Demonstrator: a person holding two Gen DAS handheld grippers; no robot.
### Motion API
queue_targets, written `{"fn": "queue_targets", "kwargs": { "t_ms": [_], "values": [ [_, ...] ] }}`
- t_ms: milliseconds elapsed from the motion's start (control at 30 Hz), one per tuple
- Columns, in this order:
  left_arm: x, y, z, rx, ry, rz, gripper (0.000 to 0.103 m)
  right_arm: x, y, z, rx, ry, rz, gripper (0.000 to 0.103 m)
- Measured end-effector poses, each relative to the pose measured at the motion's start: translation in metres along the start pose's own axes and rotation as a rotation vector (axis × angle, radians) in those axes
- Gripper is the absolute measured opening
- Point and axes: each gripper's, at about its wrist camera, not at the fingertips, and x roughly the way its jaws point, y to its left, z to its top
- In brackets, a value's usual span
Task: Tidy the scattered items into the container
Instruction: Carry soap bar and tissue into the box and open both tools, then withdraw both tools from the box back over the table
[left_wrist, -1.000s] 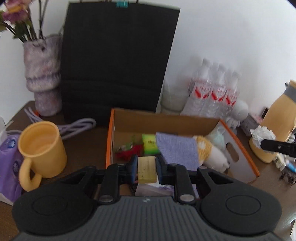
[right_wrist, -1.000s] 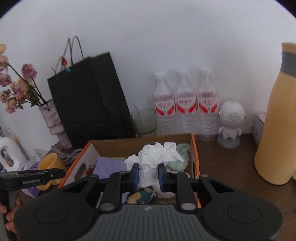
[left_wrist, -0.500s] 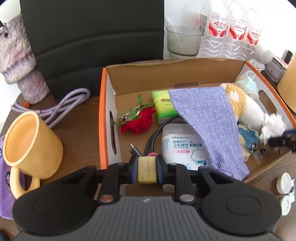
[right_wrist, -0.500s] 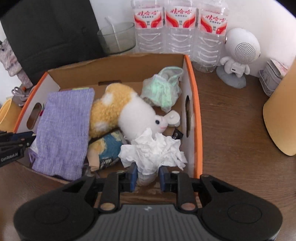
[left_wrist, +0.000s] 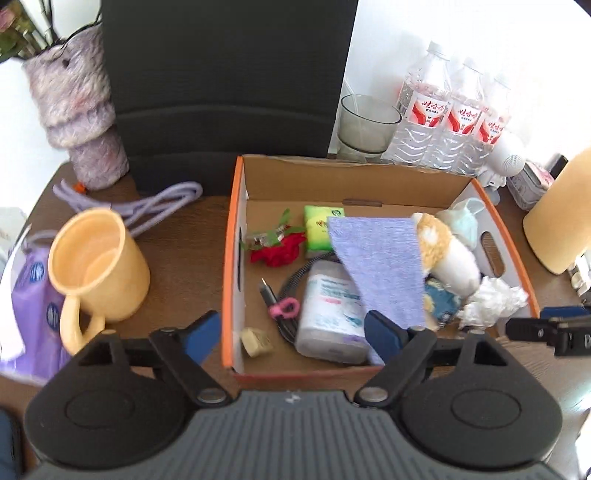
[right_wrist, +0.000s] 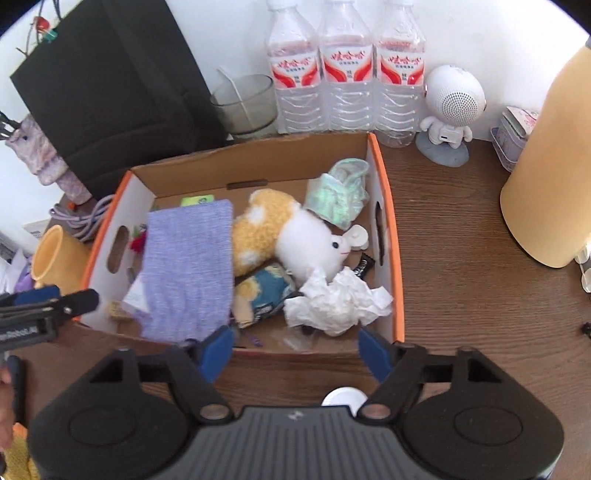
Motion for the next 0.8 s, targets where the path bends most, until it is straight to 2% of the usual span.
{"fn": "queue_targets", "kwargs": {
  "t_ms": [33,100,167,267,433,567,667,800],
  "values": [
    [-0.006,-0.003,0.0,-0.022,0.007,0.005,0.102,-0.008,0.002,0.0,0.009,-0.005,0.001,0.086],
    [-0.021,-0.01,-0.001,-0.028,0.007,0.009,0.102,-0.024,0.006,-0.002,0.026,-0.008,-0.003,0.087],
    [-0.042,-0.017,-0.008,0.0,-0.038,0.028,0.102,-0.042,0.01,-0.008,0.033,-0.03,-0.011,0.088],
    [-0.074,-0.024,-0.028,0.014,-0.187,0.073,0.103,-0.069,0.015,-0.028,0.011,-0.148,-0.011,0.091],
    [-0.107,-0.029,-0.088,0.0,-0.507,0.102,0.103,-0.088,0.018,-0.083,-0.025,-0.439,-0.019,0.093],
    [-0.114,-0.035,-0.131,0.018,-0.666,0.076,0.103,-0.083,0.015,-0.129,-0.071,-0.617,0.006,0.094],
    [-0.115,-0.042,-0.153,0.053,-0.715,0.089,0.103,-0.075,0.011,-0.158,-0.072,-0.702,-0.034,0.094],
    [-0.116,-0.042,-0.181,0.049,-0.744,0.113,0.103,-0.071,0.0,-0.192,-0.009,-0.744,-0.066,0.094]
  ]
}}
